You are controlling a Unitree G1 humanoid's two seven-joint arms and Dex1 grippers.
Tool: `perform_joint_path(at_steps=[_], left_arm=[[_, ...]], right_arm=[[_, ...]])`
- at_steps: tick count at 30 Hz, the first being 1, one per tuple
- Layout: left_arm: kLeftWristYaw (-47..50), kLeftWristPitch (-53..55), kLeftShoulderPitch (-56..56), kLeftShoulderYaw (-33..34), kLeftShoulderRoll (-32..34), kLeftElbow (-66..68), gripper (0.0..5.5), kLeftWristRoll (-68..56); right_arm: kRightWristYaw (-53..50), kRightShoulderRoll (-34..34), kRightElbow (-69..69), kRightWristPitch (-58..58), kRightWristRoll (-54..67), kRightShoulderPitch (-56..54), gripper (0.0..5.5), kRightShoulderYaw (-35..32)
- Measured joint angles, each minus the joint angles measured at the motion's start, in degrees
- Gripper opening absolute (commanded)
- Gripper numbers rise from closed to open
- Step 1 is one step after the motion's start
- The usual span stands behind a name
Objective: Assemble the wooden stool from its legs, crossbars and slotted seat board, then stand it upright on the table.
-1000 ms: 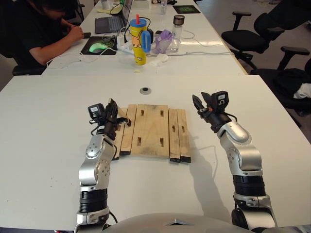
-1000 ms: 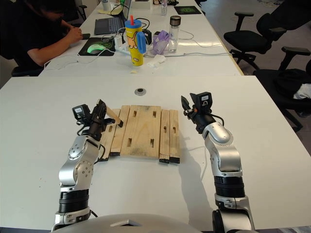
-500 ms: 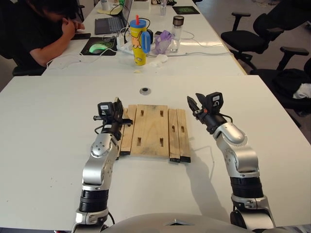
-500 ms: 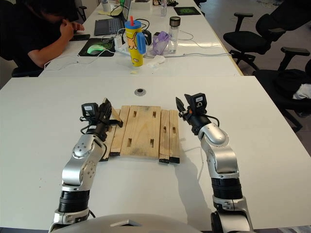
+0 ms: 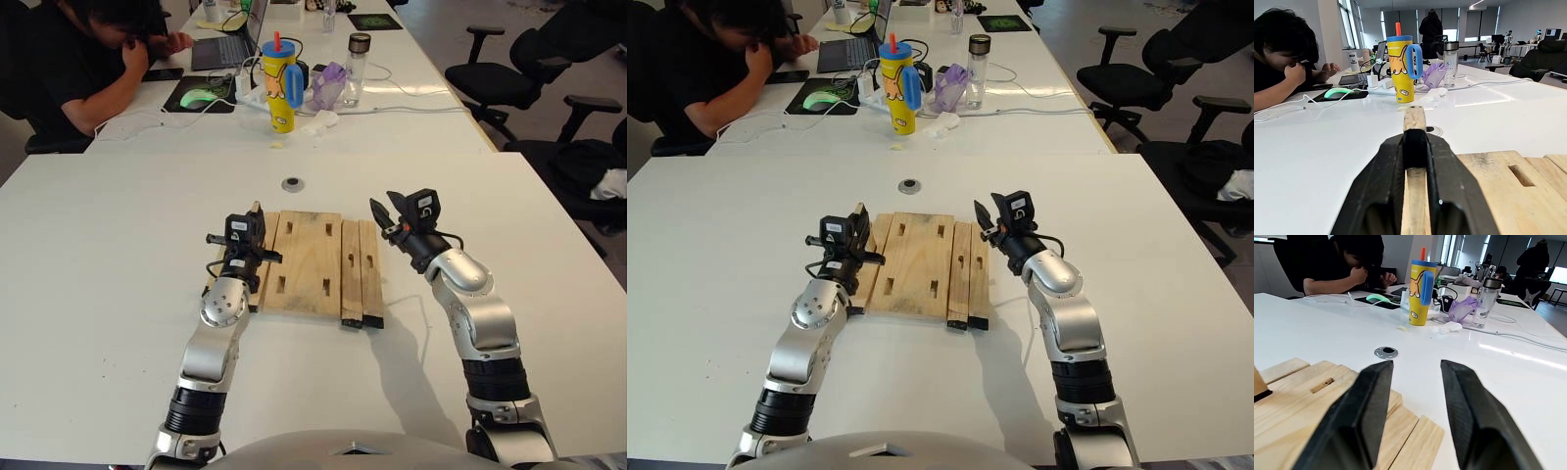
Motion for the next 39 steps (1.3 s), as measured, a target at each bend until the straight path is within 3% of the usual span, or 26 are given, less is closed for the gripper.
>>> perform_joint_path(at_steps=[2, 3, 12, 18, 28, 34, 39], left_arm=[[-0.55, -0.75, 0.19, 0.92, -0.48, 0.21, 0.43, -0.76], [-0.79, -1.31, 0.34, 1.23, -0.62, 0.32, 0.79, -1.11], [-3.85, -4.83, 1.83, 2.94, -2.49, -0.38, 2.12, -4.81], [-3.35, -6.58, -1.74, 3.55, -1.33, -5.23, 2.12, -1.73], [-3.43, 2.03, -28.36, 11.26, -0.11, 1.24, 2.12, -6.36], [-5.85, 8.58, -26.85, 10.25, 0.47, 15.48, 2.12, -6.91], [-6.54, 5.92, -24.65, 9.41, 0.61, 16.55, 2.12, -6.68]], right_arm=[[0.11, -0.07, 0.02, 0.13, 0.0, -0.19, 1.79, 0.0], [0.17, -0.1, 0.03, 0.14, 0.0, -0.35, 1.79, -0.01], [0.42, 0.19, 0.85, 0.13, -0.03, -0.92, 1.79, -0.02], [0.42, 0.63, 1.32, 0.07, -0.02, -0.94, 1.79, 0.02], [-0.78, 2.4, 2.55, -1.32, -0.25, -0.98, 1.79, 0.25], [-1.48, 3.06, 2.76, -2.37, -1.23, -1.15, 1.79, 1.21], [-1.82, 3.69, 3.35, -3.16, -1.42, -1.24, 1.79, 1.3]])
